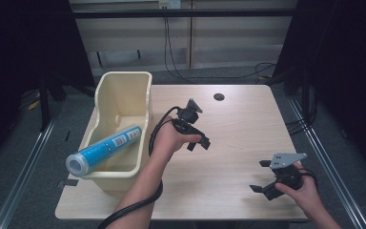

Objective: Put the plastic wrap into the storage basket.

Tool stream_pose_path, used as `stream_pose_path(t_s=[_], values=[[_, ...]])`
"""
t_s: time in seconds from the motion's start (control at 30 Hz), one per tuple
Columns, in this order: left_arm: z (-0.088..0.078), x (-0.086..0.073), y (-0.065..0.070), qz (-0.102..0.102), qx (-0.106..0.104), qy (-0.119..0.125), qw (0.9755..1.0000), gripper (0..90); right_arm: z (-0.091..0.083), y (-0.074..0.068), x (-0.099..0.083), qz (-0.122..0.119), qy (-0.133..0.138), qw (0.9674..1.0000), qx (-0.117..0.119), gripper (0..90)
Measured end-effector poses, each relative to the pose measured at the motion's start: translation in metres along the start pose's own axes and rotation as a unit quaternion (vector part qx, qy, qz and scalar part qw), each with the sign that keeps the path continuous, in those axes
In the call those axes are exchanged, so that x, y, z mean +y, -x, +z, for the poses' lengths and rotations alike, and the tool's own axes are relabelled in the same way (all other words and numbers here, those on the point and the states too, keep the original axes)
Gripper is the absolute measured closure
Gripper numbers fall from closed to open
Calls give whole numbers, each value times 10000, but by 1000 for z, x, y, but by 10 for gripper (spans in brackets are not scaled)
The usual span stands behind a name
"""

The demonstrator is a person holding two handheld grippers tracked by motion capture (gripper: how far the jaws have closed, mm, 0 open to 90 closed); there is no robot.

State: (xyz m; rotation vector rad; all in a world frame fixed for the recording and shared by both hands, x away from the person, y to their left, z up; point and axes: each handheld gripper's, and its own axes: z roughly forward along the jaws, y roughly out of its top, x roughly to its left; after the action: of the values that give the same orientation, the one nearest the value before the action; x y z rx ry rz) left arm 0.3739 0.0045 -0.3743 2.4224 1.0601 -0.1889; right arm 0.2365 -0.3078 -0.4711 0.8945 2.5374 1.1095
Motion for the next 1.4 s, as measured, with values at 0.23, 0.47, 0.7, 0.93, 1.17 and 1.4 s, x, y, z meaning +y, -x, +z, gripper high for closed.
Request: stream_pose_path(t_s=[0.23,0.47,0.7,0.93,1.17,1.4], values=[[14,-11,-1,46,-20,-22,10000,151,1,1,-1,12,-27,10000,-10,31],[27,-22,-5,53,-111,13,9999,148,2,2,-1,10,-25,10000,-28,31],[37,-32,-6,121,-93,-19,9999,139,4,3,-3,21,-77,10000,-18,31],[46,-41,-7,170,-138,73,9997,136,6,2,-4,31,-133,9999,-60,31],[56,-53,-8,153,-119,157,9997,137,10,4,-5,33,-175,9998,-74,31],[62,-63,-6,257,-203,192,9993,133,15,5,-6,87,-204,9997,-54,30]])
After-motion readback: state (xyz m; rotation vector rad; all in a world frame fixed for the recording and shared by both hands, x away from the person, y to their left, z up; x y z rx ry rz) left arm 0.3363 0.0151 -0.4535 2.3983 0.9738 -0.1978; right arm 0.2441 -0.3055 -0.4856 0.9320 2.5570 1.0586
